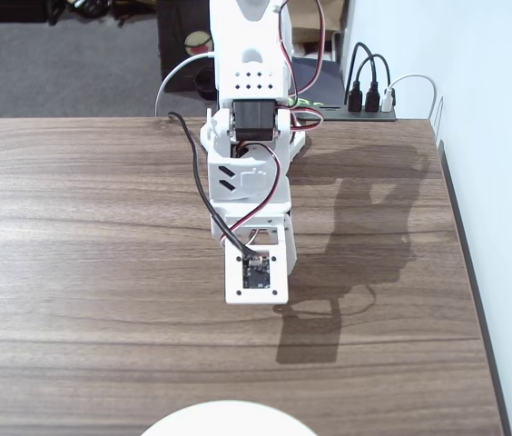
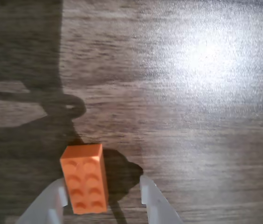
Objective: Grasp a lego block and put it on the plate.
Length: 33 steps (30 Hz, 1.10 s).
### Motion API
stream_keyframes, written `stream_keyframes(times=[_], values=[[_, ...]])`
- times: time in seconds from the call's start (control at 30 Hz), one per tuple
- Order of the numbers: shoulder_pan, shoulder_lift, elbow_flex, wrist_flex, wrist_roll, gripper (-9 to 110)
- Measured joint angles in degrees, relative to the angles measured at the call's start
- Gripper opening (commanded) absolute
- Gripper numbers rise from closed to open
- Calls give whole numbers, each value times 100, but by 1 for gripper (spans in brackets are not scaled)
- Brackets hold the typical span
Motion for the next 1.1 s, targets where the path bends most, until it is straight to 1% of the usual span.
stream_keyframes(times=[0.03, 0.2, 0.3, 0.43, 0.53, 0.9, 1.1], values=[[-9, 0, 0, -9, 0, 16], [-44, -62, 0, -114, 44, 14], [-88, -79, 0, -149, 114, 7], [-167, -97, 0, -202, 185, 7], [-193, -97, 0, -229, 246, 5], [-237, -88, 0, -413, 483, 5], [-141, 158, -299, -466, 694, 5]])
